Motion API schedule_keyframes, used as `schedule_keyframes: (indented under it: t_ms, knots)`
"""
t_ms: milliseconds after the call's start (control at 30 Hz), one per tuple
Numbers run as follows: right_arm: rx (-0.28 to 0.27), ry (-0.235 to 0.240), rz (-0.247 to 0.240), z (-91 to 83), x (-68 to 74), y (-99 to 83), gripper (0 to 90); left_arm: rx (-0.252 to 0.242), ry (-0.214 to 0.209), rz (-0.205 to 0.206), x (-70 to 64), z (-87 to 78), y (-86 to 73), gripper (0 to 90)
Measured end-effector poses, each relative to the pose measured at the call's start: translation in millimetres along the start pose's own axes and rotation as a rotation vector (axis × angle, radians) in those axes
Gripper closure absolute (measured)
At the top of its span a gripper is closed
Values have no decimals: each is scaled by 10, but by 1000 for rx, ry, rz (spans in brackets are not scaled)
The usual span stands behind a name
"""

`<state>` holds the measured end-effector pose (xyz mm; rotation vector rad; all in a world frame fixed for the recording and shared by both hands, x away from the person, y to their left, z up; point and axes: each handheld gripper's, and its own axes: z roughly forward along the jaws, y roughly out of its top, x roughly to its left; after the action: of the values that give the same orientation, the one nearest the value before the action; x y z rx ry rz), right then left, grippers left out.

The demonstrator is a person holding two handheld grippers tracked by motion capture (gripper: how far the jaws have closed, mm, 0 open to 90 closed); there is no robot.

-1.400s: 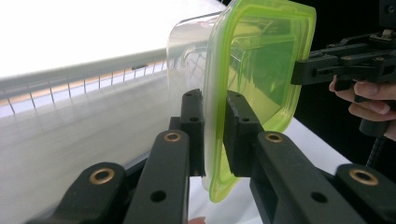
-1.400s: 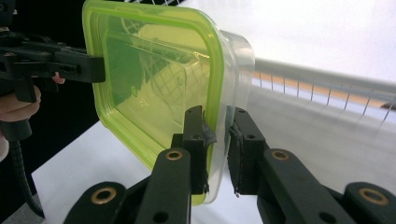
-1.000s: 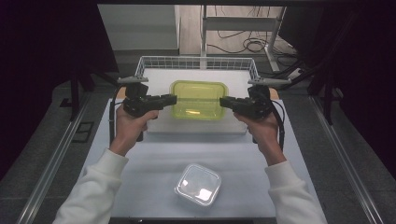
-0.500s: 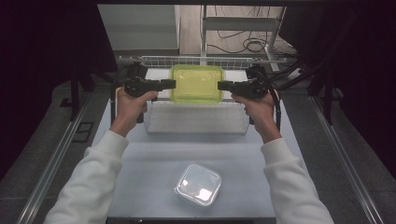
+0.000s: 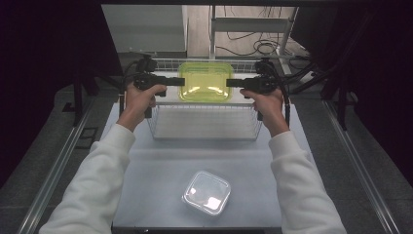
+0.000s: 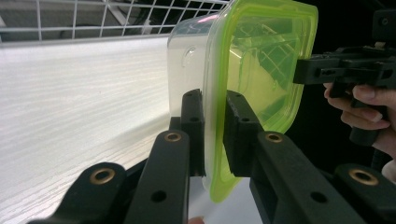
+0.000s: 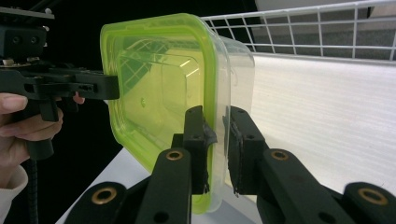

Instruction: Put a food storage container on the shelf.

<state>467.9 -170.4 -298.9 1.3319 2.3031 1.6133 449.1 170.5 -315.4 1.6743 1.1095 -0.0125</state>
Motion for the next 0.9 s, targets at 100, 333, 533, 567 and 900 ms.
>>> schedule_keyframes:
  t_ms: [100, 333, 533, 567, 900]
  knots:
    - [19, -10, 18, 62, -42, 18, 786, 10, 4, -20, 41, 34, 2, 798]
    - [24, -14, 69, 199, -165, 64, 787, 18, 14, -103, 178, 130, 88, 798]
    - [21, -6, 150, 289, -248, 132, 774, 30, -12, -197, 343, 189, 201, 794]
    - [25, -7, 161, 305, -257, 144, 771, 34, -15, -210, 364, 199, 218, 793]
    - [16, -18, 309, 445, -382, 169, 728, 59, -21, -305, 536, 338, 302, 750]
